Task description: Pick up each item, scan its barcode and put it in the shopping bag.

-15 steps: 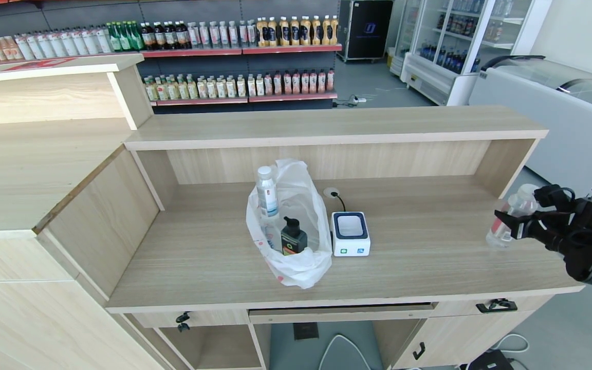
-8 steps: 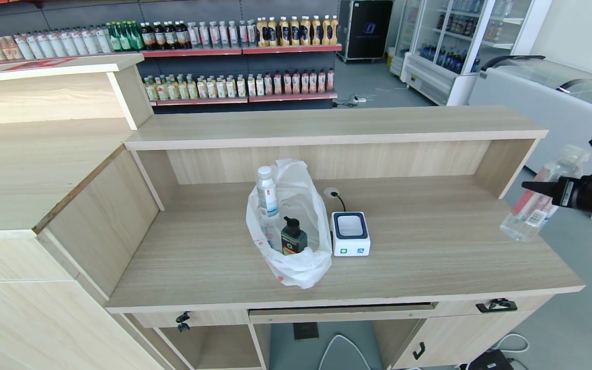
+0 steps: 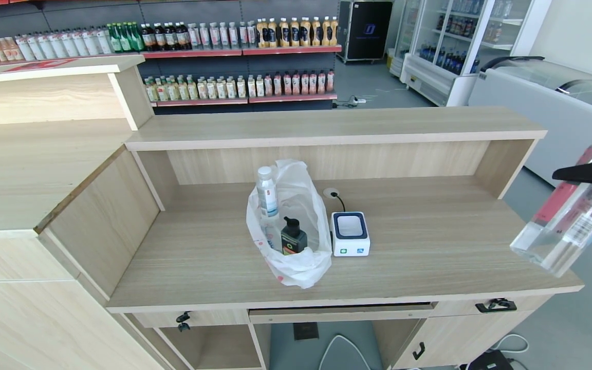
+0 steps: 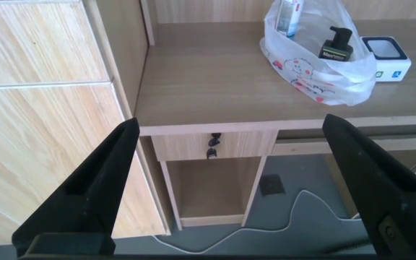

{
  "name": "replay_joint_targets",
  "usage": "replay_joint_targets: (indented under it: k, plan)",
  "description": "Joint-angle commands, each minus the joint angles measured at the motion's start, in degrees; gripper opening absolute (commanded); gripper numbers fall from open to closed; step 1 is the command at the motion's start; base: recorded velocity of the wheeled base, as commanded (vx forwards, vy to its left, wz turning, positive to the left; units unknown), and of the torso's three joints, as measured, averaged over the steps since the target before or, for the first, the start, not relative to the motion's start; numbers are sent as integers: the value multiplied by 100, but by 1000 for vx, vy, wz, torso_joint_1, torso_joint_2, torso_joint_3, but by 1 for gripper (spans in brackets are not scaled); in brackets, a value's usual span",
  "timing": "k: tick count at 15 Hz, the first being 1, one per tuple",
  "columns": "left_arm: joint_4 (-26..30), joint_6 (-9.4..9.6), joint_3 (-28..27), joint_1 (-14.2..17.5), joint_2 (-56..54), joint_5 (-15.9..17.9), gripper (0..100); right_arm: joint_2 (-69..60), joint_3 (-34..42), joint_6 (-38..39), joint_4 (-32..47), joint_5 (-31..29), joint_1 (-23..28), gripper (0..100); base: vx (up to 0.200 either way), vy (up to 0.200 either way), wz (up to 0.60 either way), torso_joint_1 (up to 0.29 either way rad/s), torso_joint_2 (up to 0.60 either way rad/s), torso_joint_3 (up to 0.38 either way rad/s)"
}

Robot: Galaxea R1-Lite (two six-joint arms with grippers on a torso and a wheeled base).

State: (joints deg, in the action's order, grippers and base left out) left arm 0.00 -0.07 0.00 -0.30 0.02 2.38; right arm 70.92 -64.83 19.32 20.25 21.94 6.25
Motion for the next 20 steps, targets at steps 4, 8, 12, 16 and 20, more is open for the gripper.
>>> replay_joint_targets:
  k: [4, 8, 12, 16, 20]
  plan:
    - [0, -1, 0, -5, 6, 0, 100, -808, -654, 766, 770, -366, -968, 0, 0, 0, 0, 0, 0, 0]
    - [0, -1, 0, -5, 6, 0, 100, -1213, -742, 977, 955, -349, -1566, 0, 0, 0, 0, 0, 0, 0]
    - [0, -1, 0, -5, 6, 0, 100, -1573, -768, 977, 1148, -375, -2120, 0, 0, 0, 0, 0, 0, 0]
    - [0, -1, 0, -5, 6, 0, 100, -1863, -786, 977, 1341, -375, -2251, 0, 0, 0, 0, 0, 0, 0]
    - [0, -1, 0, -5, 6, 0, 100, -2092, -803, 951, 1341, -357, -2366, 0, 0, 0, 0, 0, 0, 0]
